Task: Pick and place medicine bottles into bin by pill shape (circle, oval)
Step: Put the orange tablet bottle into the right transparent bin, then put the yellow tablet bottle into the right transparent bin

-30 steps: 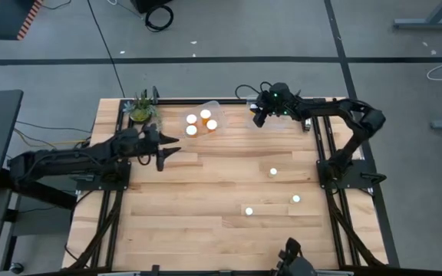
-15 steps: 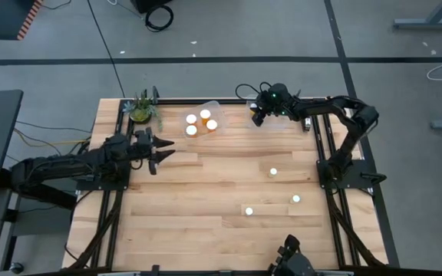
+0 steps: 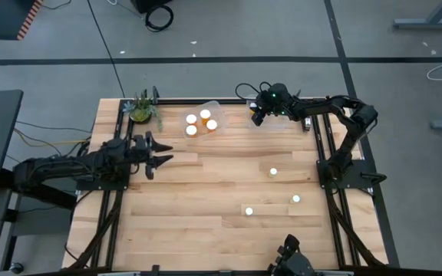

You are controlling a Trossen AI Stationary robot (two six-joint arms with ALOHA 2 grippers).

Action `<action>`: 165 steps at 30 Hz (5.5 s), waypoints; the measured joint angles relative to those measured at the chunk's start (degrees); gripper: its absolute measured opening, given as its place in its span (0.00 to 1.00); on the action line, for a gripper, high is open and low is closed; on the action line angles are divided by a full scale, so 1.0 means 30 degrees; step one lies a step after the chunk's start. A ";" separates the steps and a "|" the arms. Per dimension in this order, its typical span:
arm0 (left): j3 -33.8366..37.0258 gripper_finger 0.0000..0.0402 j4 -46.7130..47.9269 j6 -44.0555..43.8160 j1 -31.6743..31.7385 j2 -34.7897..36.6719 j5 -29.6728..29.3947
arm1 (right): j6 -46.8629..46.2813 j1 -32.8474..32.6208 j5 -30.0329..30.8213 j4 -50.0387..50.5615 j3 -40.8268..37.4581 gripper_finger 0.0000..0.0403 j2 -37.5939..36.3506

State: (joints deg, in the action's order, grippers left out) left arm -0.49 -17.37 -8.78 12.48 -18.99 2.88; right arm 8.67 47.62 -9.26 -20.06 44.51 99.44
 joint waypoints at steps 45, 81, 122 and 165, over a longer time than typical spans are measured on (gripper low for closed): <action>0.0015 0.45 0.3899 0.4667 -0.0340 -0.0040 0.1082 | -0.1298 -0.4992 0.0686 0.8335 0.0015 0.54 -0.8121; 0.0022 0.45 0.3811 0.4661 -0.0347 -0.0039 0.1082 | -1.0461 -1.5835 0.3380 1.8711 0.0022 0.59 -0.7614; 0.0022 0.45 0.3777 0.4655 -0.0347 -0.0036 0.1085 | -0.9403 -1.5934 0.3623 2.0060 0.0015 0.40 -0.5238; 0.0022 0.45 0.3768 0.4655 -0.0347 -0.0033 0.1082 | 0.0570 -0.5536 0.4962 2.1094 0.5912 0.32 -0.5246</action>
State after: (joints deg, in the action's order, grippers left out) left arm -0.43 -6.06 5.19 11.44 -19.09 6.13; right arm 10.38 31.01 5.63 43.22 62.25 83.70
